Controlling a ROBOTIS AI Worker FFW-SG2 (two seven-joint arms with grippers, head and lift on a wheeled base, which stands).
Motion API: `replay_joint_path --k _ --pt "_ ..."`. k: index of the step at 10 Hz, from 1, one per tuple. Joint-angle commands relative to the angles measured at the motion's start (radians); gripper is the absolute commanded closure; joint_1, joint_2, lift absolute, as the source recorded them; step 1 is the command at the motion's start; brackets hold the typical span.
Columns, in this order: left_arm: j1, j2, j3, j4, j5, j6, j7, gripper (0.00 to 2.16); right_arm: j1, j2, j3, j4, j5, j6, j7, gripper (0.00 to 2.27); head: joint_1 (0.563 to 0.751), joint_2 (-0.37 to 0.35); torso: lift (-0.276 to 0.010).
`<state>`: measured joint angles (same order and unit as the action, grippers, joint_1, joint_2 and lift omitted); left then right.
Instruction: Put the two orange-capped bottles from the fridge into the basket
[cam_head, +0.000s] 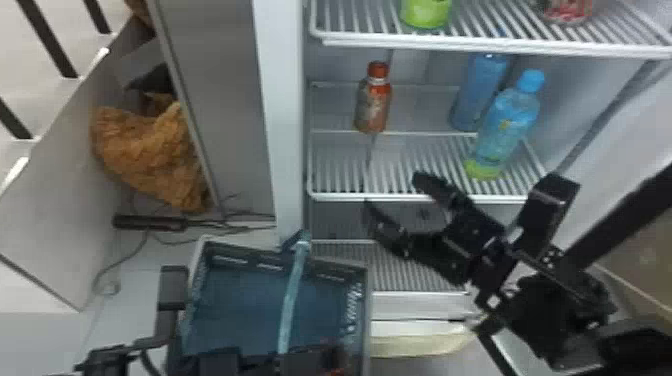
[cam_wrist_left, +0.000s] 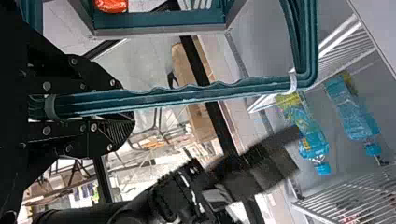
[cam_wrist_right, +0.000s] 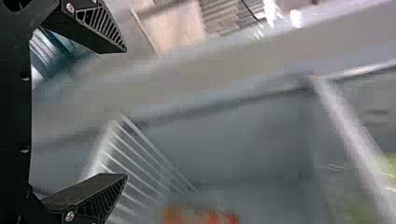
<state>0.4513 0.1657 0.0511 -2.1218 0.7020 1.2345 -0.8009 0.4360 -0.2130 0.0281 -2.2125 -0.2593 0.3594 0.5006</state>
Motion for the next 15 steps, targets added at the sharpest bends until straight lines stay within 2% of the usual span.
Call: replay_joint_path --k 1,3,5,7,9,12,15 --pt "0.000 0.000 0.001 0.000 0.000 0.000 0.000 1.17 0.003 0.029 -0.066 0.015 0.058 -0.136 -0.037 0.10 0.695 -0.135 -0.235" --pt "0.005 -0.002 0.005 0.000 0.000 0.007 0.002 1.17 -0.056 0.046 -0.072 0.098 0.084 -0.166 -0.086 0.08 0.695 -0.224 -0.235" --pt "0.008 -0.002 0.005 0.000 0.000 0.010 0.002 1.17 -0.146 0.044 -0.014 0.211 0.094 -0.247 -0.131 0.07 0.695 -0.238 -0.235" --pt "0.010 -0.002 0.005 0.000 0.002 0.010 0.002 1.17 -0.227 0.044 0.052 0.324 0.086 -0.333 -0.178 0.07 0.695 -0.207 -0.235" --pt "0.012 -0.003 0.011 0.000 0.004 0.012 0.002 1.17 -0.272 0.043 0.102 0.368 0.094 -0.337 -0.234 0.07 0.695 -0.181 -0.235" --pt "0.012 -0.003 0.011 0.000 0.004 0.012 0.000 1.17 -0.333 0.046 0.121 0.437 0.148 -0.340 -0.290 0.02 0.695 -0.156 -0.235" --pt "-0.010 -0.003 -0.003 0.000 0.002 0.010 0.000 1.17 -0.439 0.050 0.143 0.591 0.132 -0.352 -0.298 0.02 0.695 -0.161 -0.235"
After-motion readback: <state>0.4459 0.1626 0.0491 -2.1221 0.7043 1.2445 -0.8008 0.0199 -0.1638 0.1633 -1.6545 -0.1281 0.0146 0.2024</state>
